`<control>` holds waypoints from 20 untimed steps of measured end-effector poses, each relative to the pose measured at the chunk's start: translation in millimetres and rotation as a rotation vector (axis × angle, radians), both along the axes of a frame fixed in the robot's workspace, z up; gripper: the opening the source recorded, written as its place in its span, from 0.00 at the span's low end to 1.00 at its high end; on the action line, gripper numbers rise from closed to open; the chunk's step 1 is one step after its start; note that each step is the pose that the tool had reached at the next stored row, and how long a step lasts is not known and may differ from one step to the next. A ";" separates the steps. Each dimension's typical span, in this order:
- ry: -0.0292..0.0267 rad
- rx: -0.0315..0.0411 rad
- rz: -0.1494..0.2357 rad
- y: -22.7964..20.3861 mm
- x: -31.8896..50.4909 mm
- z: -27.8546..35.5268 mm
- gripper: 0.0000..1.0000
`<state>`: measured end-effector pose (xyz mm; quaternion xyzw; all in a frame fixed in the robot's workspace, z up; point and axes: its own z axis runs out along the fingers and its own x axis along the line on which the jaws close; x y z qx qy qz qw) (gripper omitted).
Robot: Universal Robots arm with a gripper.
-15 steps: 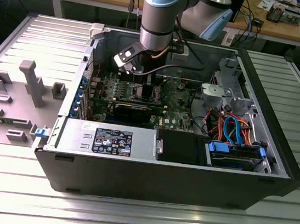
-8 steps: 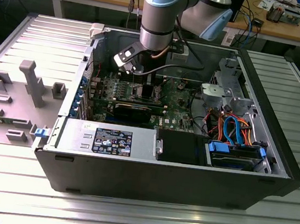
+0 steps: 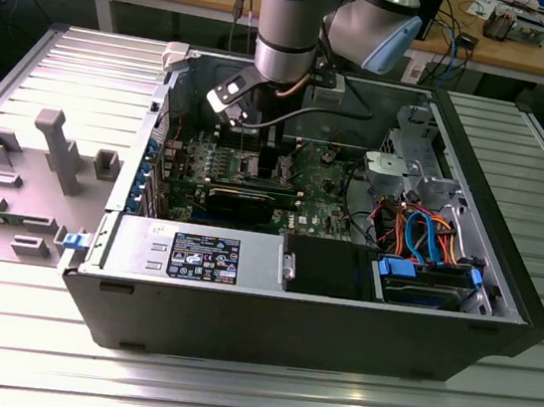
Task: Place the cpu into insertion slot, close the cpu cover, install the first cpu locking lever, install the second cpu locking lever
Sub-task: 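Place the cpu into insertion slot, then close the cpu cover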
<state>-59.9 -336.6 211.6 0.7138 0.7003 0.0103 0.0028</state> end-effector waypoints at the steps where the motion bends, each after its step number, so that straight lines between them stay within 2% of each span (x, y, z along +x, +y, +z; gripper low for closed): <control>1: 0.0013 -0.0001 0.000 0.0 0.0 3.7 0.62; 3: 0.0044 0.0000 0.000 0.0 0.0 10.2 0.60; 4: 0.0056 -0.0001 0.000 0.0 0.0 12.3 0.47; 6: 0.0057 -0.0006 0.000 0.0 0.0 12.4 0.35; 7: 0.0058 -0.0008 0.000 0.0 0.0 12.4 0.35; 8: 0.0058 -0.0010 0.000 0.0 0.0 12.4 0.23; 9: 0.0058 -0.0010 0.000 0.0 0.0 12.4 0.17; 11: 0.0058 -0.0012 0.000 0.0 0.0 12.4 0.17; 12: 0.0058 -0.0013 0.000 0.0 0.0 12.4 0.11; 17: 0.0058 -0.0018 0.000 0.0 0.0 12.4 0.11; 19: 0.0058 -0.0089 0.000 0.1 0.0 12.4 0.11; 20: 0.0057 -0.0090 0.000 0.1 0.0 12.4 0.11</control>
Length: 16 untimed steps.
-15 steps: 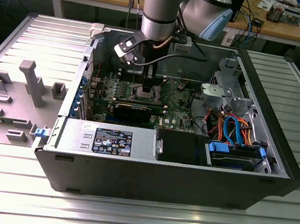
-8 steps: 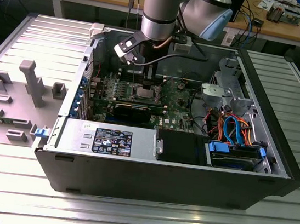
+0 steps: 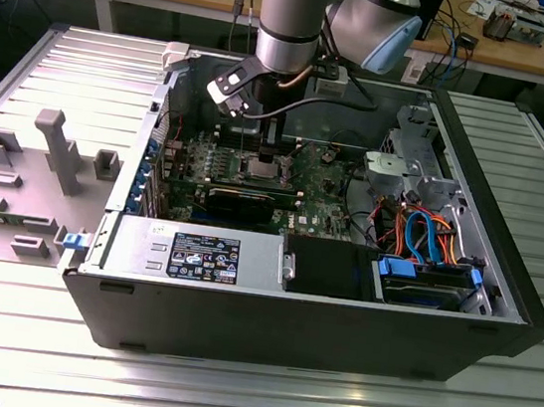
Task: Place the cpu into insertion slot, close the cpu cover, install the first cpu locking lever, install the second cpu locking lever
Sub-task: 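Close the cpu cover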
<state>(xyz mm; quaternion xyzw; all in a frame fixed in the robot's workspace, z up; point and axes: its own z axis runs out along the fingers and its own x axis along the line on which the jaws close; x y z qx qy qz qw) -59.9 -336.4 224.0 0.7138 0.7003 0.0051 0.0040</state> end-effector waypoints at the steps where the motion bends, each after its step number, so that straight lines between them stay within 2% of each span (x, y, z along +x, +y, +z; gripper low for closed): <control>1: 0.0000 -0.0001 0.000 0.0 0.0 0.0 0.11; 16: 0.0000 -0.0001 0.000 0.0 0.0 8.8 0.11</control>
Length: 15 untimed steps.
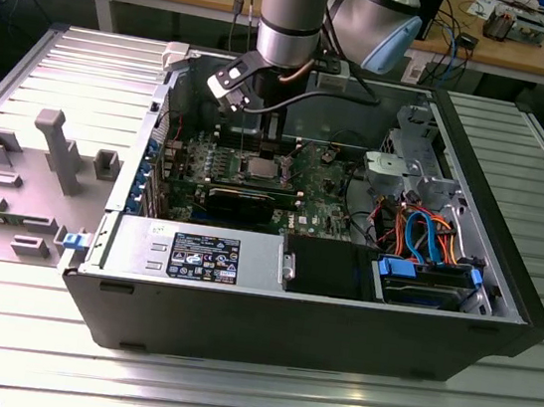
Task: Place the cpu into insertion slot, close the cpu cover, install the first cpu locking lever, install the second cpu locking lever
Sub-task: 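Close the cpu cover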
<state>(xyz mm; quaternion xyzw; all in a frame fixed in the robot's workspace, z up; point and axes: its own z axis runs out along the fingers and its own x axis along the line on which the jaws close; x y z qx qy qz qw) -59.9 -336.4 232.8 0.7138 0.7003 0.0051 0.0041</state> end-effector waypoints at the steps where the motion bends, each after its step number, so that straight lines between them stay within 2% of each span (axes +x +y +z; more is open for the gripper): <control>1: -0.0001 0.0001 0.000 0.0 0.0 0.0 0.11; 15: 0.0002 -0.0003 0.000 0.0 -0.1 2.9 0.11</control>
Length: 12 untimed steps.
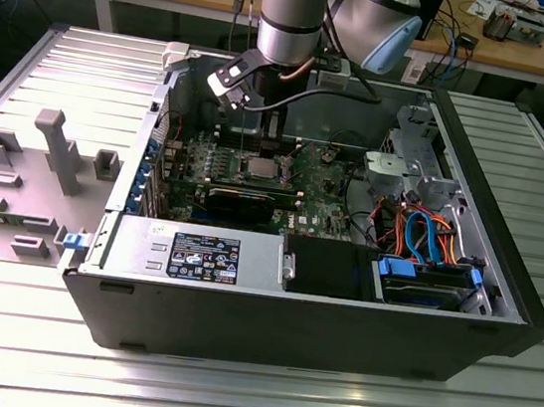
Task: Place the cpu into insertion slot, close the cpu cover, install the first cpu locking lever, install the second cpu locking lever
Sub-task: 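Close the cpu cover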
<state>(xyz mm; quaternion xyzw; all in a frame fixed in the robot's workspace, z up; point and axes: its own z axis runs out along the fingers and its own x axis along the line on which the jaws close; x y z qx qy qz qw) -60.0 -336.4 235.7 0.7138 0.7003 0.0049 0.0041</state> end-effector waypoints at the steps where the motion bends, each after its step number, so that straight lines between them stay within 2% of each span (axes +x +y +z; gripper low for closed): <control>1: -0.0001 0.0001 0.000 0.0 0.0 0.4 0.11; 12: -0.0002 0.0002 0.000 0.0 0.0 3.1 0.11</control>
